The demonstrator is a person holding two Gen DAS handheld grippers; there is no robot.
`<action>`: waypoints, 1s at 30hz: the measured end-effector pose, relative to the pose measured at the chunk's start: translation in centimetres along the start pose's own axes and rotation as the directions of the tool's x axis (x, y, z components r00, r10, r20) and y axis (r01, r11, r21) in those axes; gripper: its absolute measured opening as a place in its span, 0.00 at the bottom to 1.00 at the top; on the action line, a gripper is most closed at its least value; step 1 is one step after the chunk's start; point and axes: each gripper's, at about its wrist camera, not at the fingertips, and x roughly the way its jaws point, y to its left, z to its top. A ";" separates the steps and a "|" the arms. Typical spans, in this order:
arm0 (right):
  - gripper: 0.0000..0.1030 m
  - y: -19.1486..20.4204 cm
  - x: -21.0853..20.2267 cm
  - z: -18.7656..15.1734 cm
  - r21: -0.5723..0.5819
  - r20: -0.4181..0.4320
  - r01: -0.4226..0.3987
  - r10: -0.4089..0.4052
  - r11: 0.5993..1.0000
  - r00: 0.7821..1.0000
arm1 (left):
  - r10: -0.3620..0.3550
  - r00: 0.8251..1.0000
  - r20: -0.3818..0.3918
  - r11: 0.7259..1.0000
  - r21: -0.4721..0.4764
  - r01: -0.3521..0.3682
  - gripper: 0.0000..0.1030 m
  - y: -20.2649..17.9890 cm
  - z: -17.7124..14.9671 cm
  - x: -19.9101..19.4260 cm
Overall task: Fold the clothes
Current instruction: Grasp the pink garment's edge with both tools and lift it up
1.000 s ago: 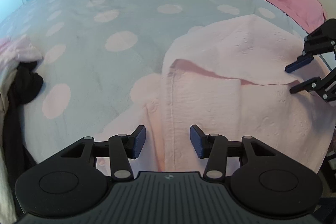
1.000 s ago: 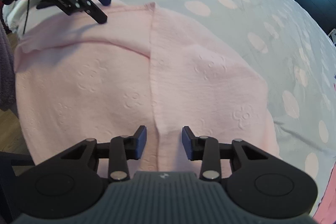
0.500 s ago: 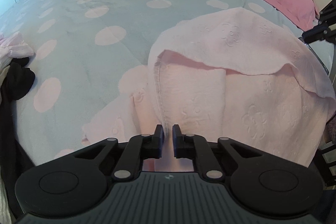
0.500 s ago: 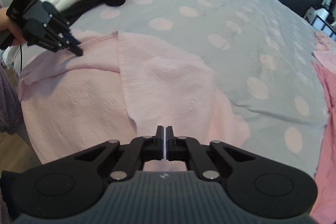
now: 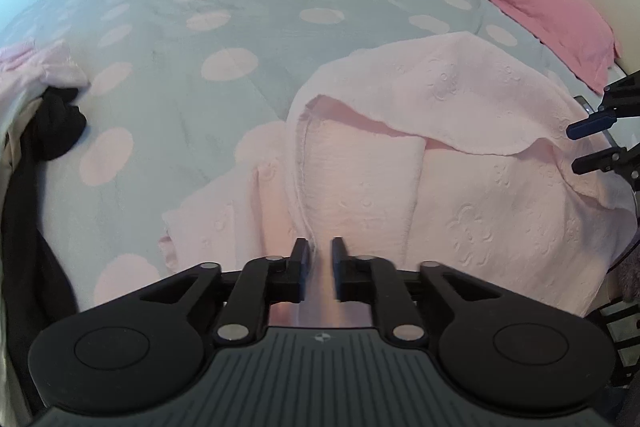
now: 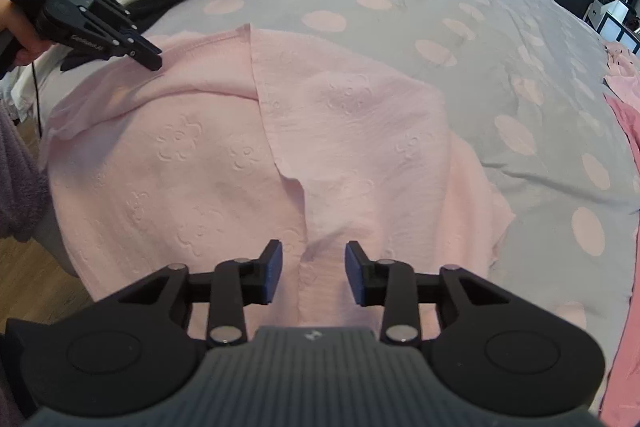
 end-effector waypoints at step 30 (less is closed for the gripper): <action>0.01 -6.3 -11.0 -1.1 0.099 0.026 0.197 -0.200 0.976 0.979 | -0.004 0.992 0.127 0.973 0.231 -0.025 0.00 -4.4 -1.9 -12.1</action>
